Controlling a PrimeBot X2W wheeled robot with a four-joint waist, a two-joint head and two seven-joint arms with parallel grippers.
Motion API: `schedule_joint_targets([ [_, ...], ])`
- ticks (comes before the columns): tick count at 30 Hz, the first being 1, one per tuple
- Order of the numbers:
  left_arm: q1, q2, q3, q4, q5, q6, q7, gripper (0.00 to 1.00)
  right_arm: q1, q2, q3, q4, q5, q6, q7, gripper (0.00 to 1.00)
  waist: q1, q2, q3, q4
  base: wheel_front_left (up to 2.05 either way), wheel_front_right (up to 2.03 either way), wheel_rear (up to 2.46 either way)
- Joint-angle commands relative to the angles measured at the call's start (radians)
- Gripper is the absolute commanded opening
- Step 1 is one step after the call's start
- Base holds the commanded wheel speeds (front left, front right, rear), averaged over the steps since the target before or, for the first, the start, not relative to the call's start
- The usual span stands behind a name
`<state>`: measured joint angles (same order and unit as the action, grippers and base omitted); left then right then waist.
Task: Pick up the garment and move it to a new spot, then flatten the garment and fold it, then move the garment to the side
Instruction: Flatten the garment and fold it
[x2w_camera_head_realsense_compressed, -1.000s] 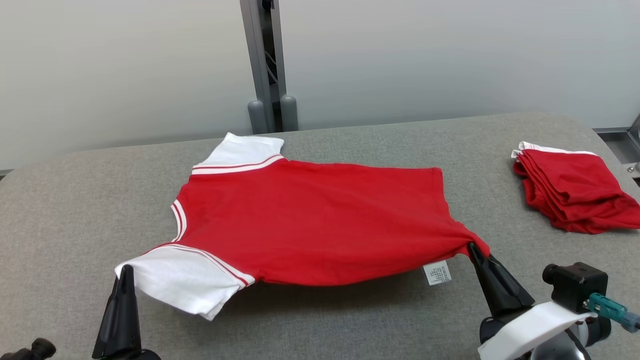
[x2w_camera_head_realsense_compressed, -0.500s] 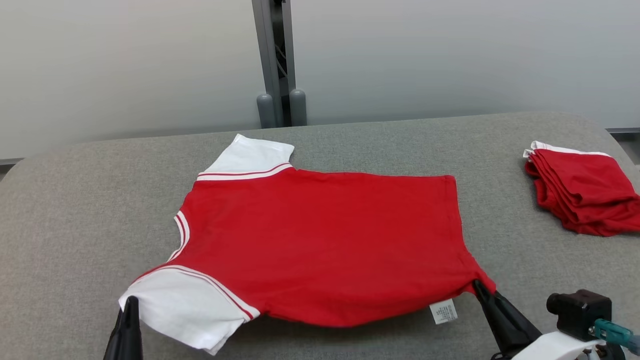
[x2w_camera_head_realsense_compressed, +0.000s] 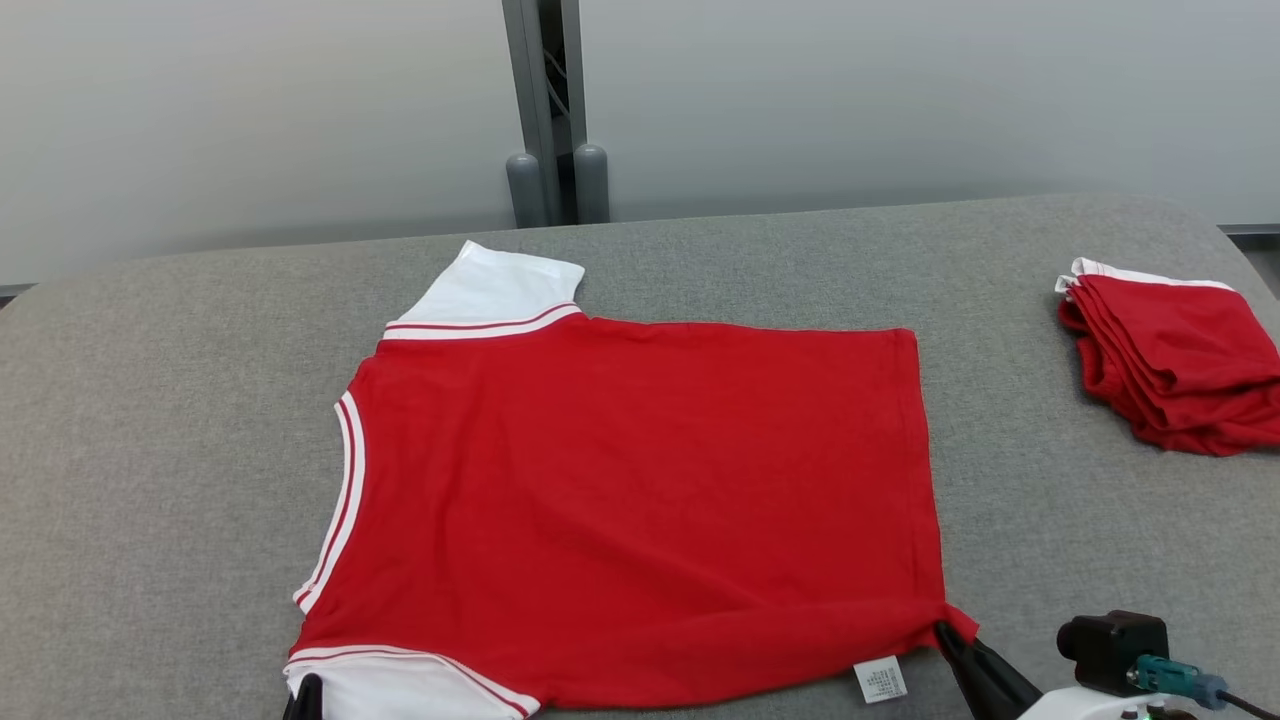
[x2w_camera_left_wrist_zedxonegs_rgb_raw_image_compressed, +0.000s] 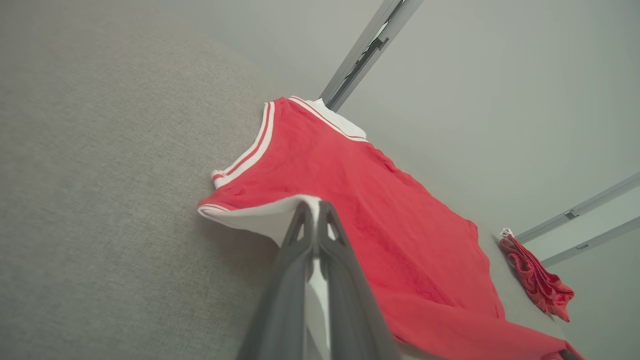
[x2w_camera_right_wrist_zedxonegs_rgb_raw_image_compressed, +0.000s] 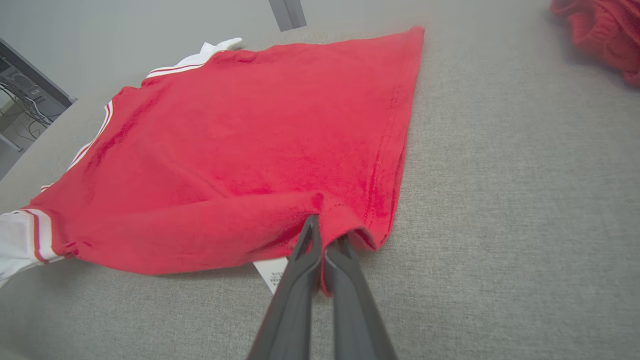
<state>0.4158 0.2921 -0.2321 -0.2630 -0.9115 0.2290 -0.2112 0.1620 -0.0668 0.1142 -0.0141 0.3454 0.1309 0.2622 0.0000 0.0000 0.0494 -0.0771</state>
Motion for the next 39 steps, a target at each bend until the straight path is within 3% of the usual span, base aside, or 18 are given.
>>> schedule_joint_targets([
  [1,-0.027,0.0,0.002,0.023,-0.004,-0.011,0.002,0.0,-0.016,-0.003,0.005,0.021,0.006,0.0,-0.011,0.0,0.0,0.0,0.004,-0.002,0.0,0.0,0.0],
  [12,-0.082,-0.026,0.037,0.097,-0.05,-0.037,-0.013,0.0,-0.043,-0.025,0.051,0.098,0.015,0.0,0.0,0.0,0.0,0.0,0.018,-0.007,0.0,0.0,0.0],
  [27,-0.096,-0.012,0.065,0.033,-0.035,-0.034,-0.022,0.0,0.018,-0.061,0.074,-0.13,0.081,0.0,0.105,0.0,0.0,0.0,0.023,-0.04,0.0,0.0,0.0],
  [39,-0.144,-0.031,0.078,0.014,-0.082,-0.045,-0.01,0.0,0.011,-0.031,0.008,-0.168,0.141,0.0,0.22,0.0,0.0,0.0,0.04,-0.039,0.0,0.0,0.0],
])
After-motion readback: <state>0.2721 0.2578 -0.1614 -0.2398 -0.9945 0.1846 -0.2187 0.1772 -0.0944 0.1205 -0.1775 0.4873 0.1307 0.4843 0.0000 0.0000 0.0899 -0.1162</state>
